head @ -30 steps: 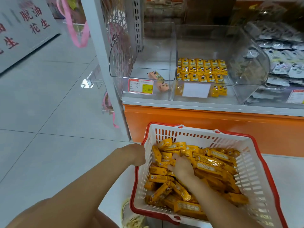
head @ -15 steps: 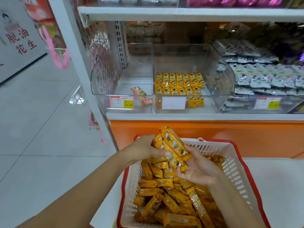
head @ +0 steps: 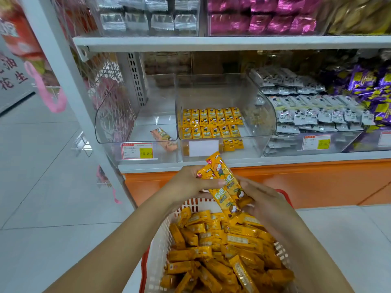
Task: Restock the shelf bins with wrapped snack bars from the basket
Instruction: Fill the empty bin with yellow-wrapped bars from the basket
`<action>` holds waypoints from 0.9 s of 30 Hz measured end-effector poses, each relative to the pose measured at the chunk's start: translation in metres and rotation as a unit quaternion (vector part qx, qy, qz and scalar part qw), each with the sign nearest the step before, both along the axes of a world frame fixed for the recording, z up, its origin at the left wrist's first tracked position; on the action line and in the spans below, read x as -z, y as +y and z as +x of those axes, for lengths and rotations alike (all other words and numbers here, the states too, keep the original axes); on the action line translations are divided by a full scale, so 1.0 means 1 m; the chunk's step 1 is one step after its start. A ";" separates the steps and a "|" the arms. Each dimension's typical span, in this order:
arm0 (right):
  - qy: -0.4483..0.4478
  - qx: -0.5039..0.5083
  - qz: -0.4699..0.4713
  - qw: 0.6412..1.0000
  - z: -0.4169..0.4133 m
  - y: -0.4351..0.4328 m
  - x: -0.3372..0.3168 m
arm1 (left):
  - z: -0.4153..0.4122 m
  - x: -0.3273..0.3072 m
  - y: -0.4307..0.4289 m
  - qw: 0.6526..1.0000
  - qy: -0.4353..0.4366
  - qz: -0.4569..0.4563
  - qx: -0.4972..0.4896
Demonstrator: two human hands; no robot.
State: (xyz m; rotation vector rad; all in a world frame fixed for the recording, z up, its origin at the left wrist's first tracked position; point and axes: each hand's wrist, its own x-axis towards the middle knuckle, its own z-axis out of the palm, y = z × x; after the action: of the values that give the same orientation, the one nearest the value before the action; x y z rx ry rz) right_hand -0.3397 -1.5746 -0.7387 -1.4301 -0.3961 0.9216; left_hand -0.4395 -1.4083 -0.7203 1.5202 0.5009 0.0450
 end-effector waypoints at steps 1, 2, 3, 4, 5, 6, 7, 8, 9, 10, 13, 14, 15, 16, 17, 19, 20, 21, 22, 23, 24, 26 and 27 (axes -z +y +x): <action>-0.095 0.014 0.001 0.995 -0.002 0.001 -0.005 | 0.002 -0.003 -0.001 1.000 -0.002 0.003 -0.002; -0.194 0.022 0.008 0.981 -0.004 0.001 -0.010 | 0.004 -0.005 -0.003 1.000 -0.008 0.002 -0.007; -0.289 0.016 0.011 0.957 -0.007 0.001 -0.016 | 0.006 -0.008 -0.004 1.000 -0.017 -0.004 -0.014; -0.377 -0.004 -0.007 0.926 -0.010 0.002 -0.021 | 0.008 -0.012 -0.004 0.999 -0.027 -0.012 -0.023; -0.457 -0.029 -0.042 0.888 -0.012 0.004 -0.023 | 0.010 -0.015 -0.004 0.999 -0.036 -0.020 -0.032; -0.532 -0.046 -0.084 0.841 -0.014 0.006 -0.024 | 0.011 -0.019 -0.004 0.998 -0.041 -0.027 -0.042; -0.595 -0.046 -0.119 0.794 -0.014 0.009 -0.024 | 0.013 -0.022 -0.004 0.997 -0.045 -0.029 -0.051; -0.639 -0.028 -0.137 0.757 -0.013 0.012 -0.024 | 0.014 -0.025 -0.003 0.997 -0.049 -0.025 -0.060; -0.668 -0.003 -0.142 0.731 -0.011 0.015 -0.025 | 0.015 -0.029 -0.002 0.996 -0.057 -0.020 -0.066; -0.687 0.016 -0.140 0.713 -0.009 0.018 -0.028 | 0.015 -0.034 -0.002 0.995 -0.068 -0.017 -0.068; -0.664 0.010 -0.151 0.732 0.000 0.028 -0.055 | 0.018 -0.050 0.000 0.990 -0.114 -0.014 -0.085; -0.633 -0.003 -0.158 0.758 0.006 0.032 -0.066 | 0.018 -0.056 0.003 0.985 -0.130 0.003 -0.113; -0.611 -0.004 -0.167 0.774 0.015 0.038 -0.077 | 0.018 -0.059 0.008 0.977 -0.141 0.042 -0.154; -0.605 0.004 -0.189 0.773 0.026 0.046 -0.087 | 0.017 -0.061 0.014 0.963 -0.147 0.097 -0.203; -0.608 0.013 -0.219 0.763 0.040 0.055 -0.096 | 0.016 -0.061 0.021 0.944 -0.146 0.156 -0.252; -0.597 0.020 -0.276 0.753 0.068 0.078 -0.107 | 0.014 -0.057 0.034 0.915 -0.115 0.230 -0.311; -0.581 0.017 -0.298 0.758 0.081 0.091 -0.109 | 0.014 -0.053 0.039 0.914 -0.094 0.233 -0.319; -0.566 0.012 -0.321 0.759 0.092 0.105 -0.109 | 0.014 -0.050 0.042 0.920 -0.078 0.220 -0.316; -0.558 0.004 -0.350 0.753 0.102 0.118 -0.108 | 0.015 -0.046 0.044 0.926 -0.065 0.209 -0.307; -0.552 -0.012 -0.382 0.741 0.109 0.130 -0.105 | 0.018 -0.043 0.044 0.930 -0.054 0.211 -0.297; -0.544 -0.031 -0.412 0.731 0.114 0.140 -0.102 | 0.020 -0.041 0.043 0.930 -0.048 0.221 -0.290; -0.527 -0.054 -0.461 0.712 0.122 0.153 -0.093 | 0.024 -0.040 0.041 0.923 -0.051 0.246 -0.291; -0.527 -0.062 -0.480 0.698 0.124 0.157 -0.089 | 0.025 -0.038 0.042 0.916 -0.061 0.259 -0.300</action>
State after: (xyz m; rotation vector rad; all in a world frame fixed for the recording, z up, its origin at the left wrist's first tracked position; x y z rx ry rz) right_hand -0.2162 -1.4181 -0.6499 -2.9257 -0.9392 0.2302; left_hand -0.4140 -1.3667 -0.6822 1.8042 0.8898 0.8018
